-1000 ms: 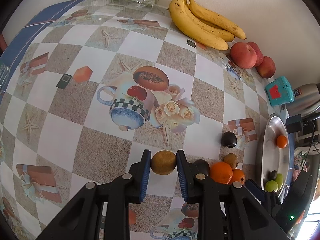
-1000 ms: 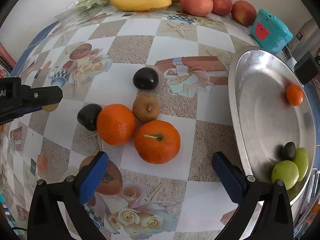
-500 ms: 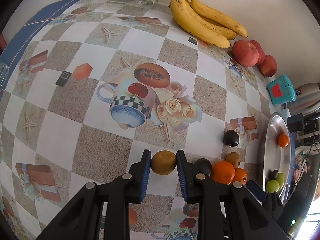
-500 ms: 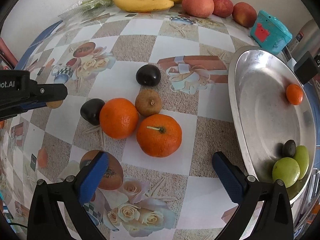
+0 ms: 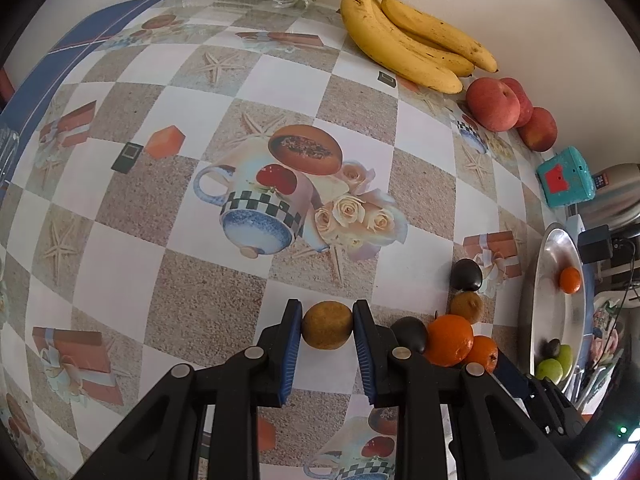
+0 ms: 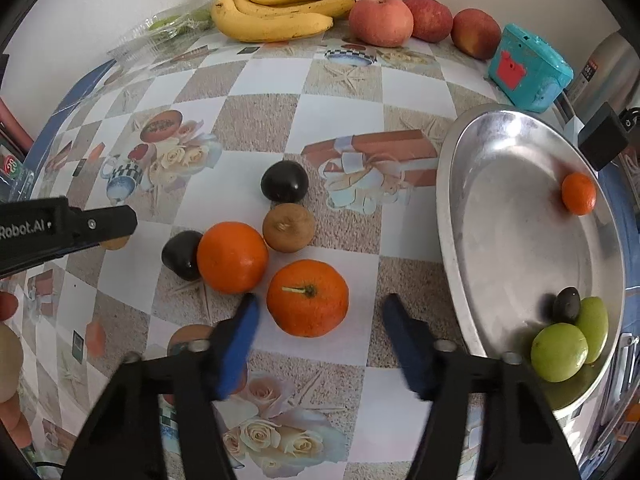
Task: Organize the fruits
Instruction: 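Close the right gripper around the orange, then carry the orange with the right gripper over the plate while the left carries the kiwi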
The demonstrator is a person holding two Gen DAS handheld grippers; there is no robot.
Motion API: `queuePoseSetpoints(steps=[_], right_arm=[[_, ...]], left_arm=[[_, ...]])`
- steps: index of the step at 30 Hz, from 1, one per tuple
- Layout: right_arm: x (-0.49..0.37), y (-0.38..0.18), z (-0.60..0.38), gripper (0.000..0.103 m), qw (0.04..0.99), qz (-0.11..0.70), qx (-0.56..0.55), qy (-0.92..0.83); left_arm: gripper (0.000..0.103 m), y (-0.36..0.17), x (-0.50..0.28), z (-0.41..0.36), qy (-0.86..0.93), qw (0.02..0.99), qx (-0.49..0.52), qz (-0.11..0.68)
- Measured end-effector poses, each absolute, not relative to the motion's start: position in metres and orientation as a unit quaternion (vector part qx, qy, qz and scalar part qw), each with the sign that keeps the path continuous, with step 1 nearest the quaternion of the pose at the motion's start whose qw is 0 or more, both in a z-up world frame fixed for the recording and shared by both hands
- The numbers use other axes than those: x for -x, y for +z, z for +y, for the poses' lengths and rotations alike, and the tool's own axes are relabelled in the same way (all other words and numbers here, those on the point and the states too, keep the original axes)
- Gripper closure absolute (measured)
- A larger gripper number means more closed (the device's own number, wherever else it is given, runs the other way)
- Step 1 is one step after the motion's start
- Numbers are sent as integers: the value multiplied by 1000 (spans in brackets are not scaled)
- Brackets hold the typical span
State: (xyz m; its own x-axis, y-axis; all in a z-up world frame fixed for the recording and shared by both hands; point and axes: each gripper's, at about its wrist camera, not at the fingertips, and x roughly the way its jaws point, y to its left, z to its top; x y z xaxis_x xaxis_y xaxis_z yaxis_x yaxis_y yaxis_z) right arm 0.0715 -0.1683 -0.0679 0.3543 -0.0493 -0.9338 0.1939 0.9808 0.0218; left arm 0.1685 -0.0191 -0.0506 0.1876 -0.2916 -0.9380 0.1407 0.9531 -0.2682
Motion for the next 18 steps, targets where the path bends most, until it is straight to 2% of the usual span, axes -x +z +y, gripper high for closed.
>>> queuePoseSetpoints(steps=[4, 18], right_arm=[[-74, -66, -165, 64, 821, 563, -66, -66], [-71, -23, -178, 64, 847, 519, -86, -79]], left_arm=[[75, -50, -169, -20, -141, 769, 60, 620], [75, -23, -165, -23, -150, 791, 58, 591]])
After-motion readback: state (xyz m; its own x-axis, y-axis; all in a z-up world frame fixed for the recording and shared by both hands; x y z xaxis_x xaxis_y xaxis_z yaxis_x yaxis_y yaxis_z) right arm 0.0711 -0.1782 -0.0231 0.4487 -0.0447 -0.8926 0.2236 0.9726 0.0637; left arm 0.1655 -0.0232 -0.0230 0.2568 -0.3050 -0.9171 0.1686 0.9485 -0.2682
